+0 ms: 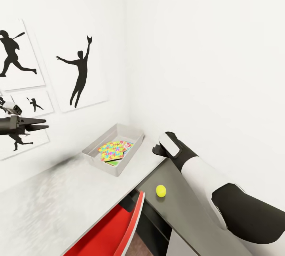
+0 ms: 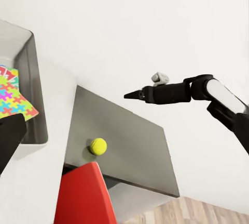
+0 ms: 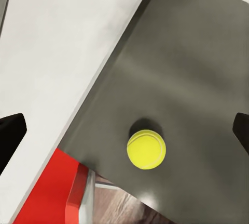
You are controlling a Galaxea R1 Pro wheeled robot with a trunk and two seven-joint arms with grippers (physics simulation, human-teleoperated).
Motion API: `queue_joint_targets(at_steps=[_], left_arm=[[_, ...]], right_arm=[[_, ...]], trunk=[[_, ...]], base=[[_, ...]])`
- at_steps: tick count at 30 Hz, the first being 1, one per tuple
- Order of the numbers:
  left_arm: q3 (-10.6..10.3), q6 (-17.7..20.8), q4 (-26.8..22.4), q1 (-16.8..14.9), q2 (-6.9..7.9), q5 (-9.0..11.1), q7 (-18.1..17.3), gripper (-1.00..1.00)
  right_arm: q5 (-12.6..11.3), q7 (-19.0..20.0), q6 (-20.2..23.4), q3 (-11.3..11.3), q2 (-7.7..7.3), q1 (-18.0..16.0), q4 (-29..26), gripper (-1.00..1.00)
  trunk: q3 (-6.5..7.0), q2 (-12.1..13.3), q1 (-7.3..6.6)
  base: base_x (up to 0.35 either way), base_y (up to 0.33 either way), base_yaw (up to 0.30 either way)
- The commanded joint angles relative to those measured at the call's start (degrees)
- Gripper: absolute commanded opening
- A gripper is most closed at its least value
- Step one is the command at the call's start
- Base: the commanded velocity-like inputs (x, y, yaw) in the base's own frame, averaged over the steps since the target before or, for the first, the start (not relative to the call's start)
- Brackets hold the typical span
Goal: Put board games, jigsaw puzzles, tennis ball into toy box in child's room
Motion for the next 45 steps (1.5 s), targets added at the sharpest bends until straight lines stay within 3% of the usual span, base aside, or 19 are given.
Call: queue_joint_targets(at_steps=[1,21,41,45], left_arm=[[0.2,0.8,-0.5,-0.1,0.1,0.1,-0.3,1.0],[1.0,1.0,-1.7,-0.2,0.14,0.2,-0.3,1.0],[1.1,1.1,-1.7,-0.2,0.14,0.2,-0.3,1.0],[1.9,1.1,-1.7,-0.2,0.14,0.2,-0.3,1.0]], right_arm=[[-0.3,-0.4,0.2,0.2,0.0,-0.1,0.0,1.0],[-0.3,-0.4,0.3,0.2,0.0,0.0,0.4,1.0],[-0.8,-0.3,0.8,0.1,0.0,0.5,0.8,1.0],[-0.8,-0.3,0.8,0.1,0.0,0.5,0.8,1.0]], trunk=[[-0.14,-0.1,0.04],[-0.42,-0.1,0.04],[-2.19,-0.1,0.04],[-2.56,-0.1,0.04]], base=[[0.0,0.0,0.0],[0.0,0.0,0.0],[0.0,0.0,0.0],[0.0,0.0,0.0]])
